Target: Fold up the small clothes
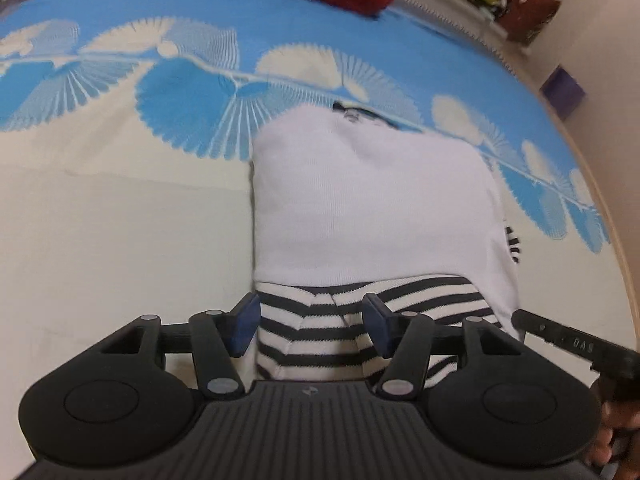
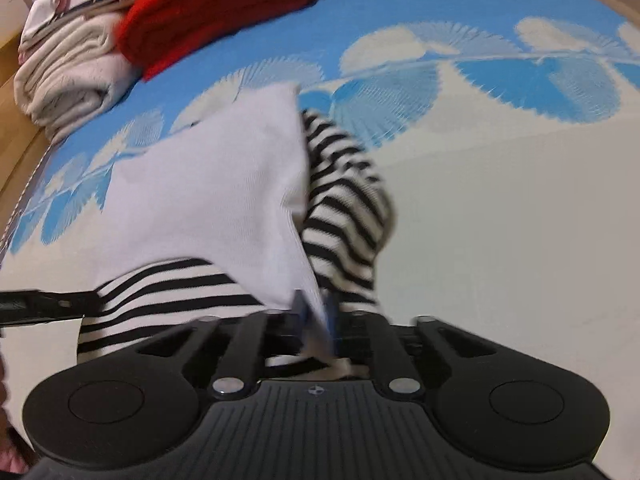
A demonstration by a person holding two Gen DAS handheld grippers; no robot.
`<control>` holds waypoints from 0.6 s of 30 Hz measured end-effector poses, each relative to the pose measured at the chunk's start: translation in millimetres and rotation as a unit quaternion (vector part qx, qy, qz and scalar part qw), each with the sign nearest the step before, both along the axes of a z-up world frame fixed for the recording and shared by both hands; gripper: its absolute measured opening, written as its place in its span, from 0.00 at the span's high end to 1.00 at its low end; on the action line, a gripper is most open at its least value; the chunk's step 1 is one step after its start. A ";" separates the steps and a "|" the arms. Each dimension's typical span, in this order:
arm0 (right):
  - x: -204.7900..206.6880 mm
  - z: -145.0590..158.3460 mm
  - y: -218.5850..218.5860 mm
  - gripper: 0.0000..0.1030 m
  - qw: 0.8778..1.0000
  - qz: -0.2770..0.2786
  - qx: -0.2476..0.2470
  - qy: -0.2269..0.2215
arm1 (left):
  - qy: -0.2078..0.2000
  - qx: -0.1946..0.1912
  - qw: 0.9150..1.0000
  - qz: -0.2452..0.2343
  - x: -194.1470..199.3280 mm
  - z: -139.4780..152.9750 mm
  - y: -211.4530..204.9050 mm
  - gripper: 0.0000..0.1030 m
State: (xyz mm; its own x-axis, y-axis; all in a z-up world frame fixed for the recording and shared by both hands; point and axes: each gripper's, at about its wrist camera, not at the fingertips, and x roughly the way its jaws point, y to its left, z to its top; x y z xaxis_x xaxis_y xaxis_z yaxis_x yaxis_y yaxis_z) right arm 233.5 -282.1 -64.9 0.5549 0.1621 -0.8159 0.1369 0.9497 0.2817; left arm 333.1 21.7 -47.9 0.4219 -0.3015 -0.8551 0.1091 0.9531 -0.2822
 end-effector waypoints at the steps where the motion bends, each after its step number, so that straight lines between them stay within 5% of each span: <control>1: -3.3 3.8 -3.1 0.98 1.000 -0.005 0.002 -0.005 | 0.006 0.002 1.000 -0.007 -2.8 -1.6 1.2 0.40; 4: -7.5 7.1 -8.9 0.98 1.000 -0.001 0.008 -0.007 | 0.048 0.040 0.997 -0.039 -8.2 -21.7 -9.0 0.39; 8: -11.3 2.5 -10.4 0.97 0.999 0.018 0.017 0.021 | 0.034 0.072 0.996 -0.042 -16.2 -25.0 -8.8 0.34; 12: -22.5 3.4 -6.0 0.94 0.992 0.009 -0.118 0.053 | 0.039 0.143 0.988 -0.033 -33.7 -11.9 -10.3 0.29; 14: -36.2 24.7 -1.5 0.62 0.986 0.008 -0.167 0.003 | 0.012 0.192 0.981 -0.024 -46.1 1.4 -11.4 0.29; 16: -54.3 50.7 1.3 0.34 0.981 0.003 -0.183 -0.060 | -0.036 0.191 0.981 -0.006 -62.5 29.8 -11.2 0.19; 18: -71.7 71.7 4.1 0.23 0.975 0.005 -0.197 -0.107 | -0.083 0.171 0.982 0.011 -83.3 57.3 -10.8 0.13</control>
